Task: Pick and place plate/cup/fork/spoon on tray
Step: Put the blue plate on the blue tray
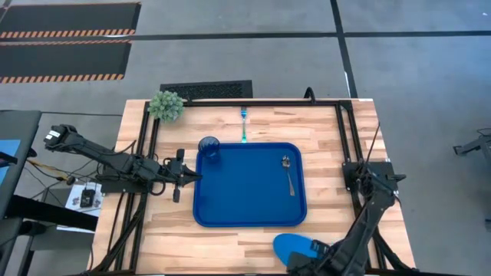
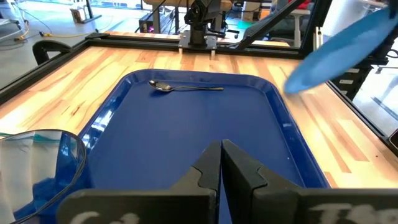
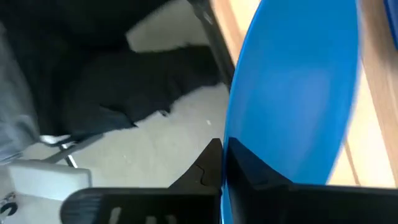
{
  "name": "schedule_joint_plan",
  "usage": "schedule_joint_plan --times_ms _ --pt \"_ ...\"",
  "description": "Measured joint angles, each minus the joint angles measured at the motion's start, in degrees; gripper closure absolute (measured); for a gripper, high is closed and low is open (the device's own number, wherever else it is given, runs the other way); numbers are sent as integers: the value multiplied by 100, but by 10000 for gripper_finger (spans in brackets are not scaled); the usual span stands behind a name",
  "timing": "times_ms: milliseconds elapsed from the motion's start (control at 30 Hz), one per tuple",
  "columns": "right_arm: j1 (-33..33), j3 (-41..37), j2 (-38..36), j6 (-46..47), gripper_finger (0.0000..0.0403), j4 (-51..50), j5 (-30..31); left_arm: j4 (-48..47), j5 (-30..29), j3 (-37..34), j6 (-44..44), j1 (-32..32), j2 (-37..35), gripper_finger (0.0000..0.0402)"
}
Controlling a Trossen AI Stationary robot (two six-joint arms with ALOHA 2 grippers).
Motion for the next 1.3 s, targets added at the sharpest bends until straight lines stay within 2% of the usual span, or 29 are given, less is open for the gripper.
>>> schedule_joint_plan --times_ms 100,600,800,1100,1300 --pt "11 343 -8 -352 380 22 315 0 0 0 0 0 0 401" --pt "5 330 -203 -1660 389 313 1153 -2 2 2 0 -2 0 401" --pt "2 330 -208 -2132 389 564 1287 0 2 2 0 -1 0 401" --pt "11 330 -219 -3214 390 902 1713 -1 0 2 0 -1 1 401" --pt "-28 330 -219 -4020 390 881 2246 0 2 2 0 -1 0 401"
